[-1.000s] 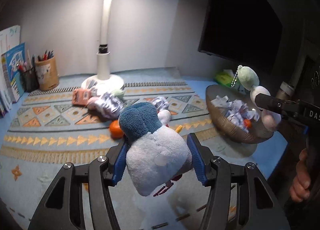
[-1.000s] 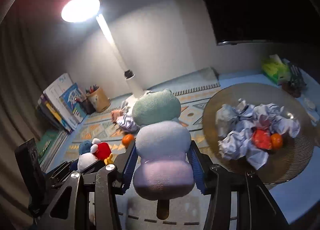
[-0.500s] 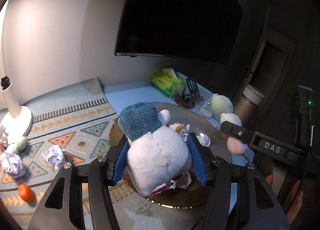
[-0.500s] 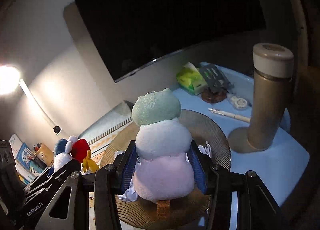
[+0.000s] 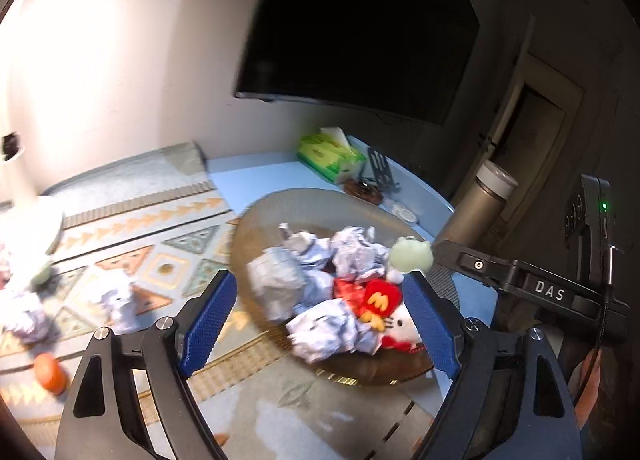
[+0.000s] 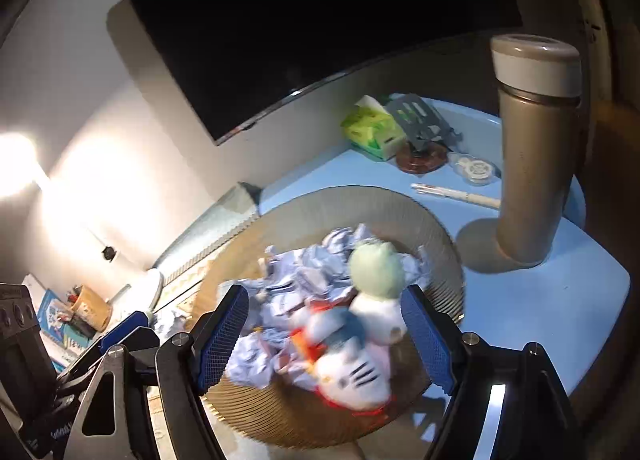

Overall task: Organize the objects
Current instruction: 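Carry both plush toys to the glass bowl and open both grippers, then grasp a paper ball with the left gripper while the right grasps another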

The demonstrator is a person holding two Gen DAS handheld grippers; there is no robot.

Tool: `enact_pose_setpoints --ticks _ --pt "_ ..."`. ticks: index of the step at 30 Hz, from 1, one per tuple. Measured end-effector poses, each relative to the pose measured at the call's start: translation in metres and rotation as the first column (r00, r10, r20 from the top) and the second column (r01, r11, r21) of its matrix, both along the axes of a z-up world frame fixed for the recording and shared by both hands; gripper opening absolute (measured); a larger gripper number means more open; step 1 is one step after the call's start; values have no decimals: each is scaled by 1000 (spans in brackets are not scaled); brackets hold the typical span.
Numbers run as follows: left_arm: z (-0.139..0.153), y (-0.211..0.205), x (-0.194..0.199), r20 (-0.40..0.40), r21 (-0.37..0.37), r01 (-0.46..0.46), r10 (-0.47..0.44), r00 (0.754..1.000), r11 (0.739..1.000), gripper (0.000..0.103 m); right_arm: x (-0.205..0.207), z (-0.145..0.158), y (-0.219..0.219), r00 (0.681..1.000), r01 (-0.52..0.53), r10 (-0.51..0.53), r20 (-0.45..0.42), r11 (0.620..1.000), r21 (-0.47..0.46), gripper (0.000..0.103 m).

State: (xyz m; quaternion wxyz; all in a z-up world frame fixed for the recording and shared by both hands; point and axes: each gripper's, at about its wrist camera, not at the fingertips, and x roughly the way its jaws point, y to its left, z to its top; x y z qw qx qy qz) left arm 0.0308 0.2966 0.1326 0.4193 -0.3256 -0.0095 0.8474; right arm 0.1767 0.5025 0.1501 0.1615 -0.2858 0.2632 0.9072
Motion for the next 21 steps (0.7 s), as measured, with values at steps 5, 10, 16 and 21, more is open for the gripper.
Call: enact_pose_setpoints --ticks 5,10,16,21 --pt "14 -85 14 -69 15 -137 138 988 990 87 -13 17 -61 986 -163 165 -36 985 64 82" --pt "7 -182 14 -100 -16 -352 349 932 936 88 -39 11 -137 943 -327 333 -22 934 145 86" --pt "-60 -265 -12 -63 -171 -561 559 827 810 88 -83 -44 -207 875 -484 484 28 869 104 86" --pt "-106 -286 -23 26 -194 -567 582 812 800 88 -107 -89 -239 844 -536 524 115 834 131 86"
